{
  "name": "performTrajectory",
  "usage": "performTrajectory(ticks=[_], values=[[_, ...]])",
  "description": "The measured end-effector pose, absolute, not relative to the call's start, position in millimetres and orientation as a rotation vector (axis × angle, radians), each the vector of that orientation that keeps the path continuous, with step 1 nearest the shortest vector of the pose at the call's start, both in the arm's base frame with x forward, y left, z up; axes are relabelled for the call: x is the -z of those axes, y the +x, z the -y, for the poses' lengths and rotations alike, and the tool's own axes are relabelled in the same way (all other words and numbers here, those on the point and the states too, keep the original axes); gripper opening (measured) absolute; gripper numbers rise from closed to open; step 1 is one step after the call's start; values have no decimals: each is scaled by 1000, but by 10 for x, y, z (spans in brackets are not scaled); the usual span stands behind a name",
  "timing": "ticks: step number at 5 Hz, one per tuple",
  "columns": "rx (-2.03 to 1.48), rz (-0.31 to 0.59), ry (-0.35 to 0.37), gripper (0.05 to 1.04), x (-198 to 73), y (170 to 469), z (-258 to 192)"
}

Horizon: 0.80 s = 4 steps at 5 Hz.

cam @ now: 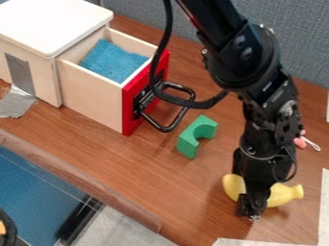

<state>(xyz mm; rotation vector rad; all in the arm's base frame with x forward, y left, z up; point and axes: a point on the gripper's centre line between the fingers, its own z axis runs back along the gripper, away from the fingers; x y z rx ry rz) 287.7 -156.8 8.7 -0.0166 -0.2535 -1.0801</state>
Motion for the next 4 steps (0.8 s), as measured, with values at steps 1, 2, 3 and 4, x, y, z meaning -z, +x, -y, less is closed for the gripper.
performTrajectory(ticks=[1,2,3,4], values=[[1044,256,-35,1006,-184,2921,1436],[983,324,-61,1000,-597,2971,1245],[911,344,-92,1001,-905,2944,1007],[875,367,-80,1001,-1116,2852,758]])
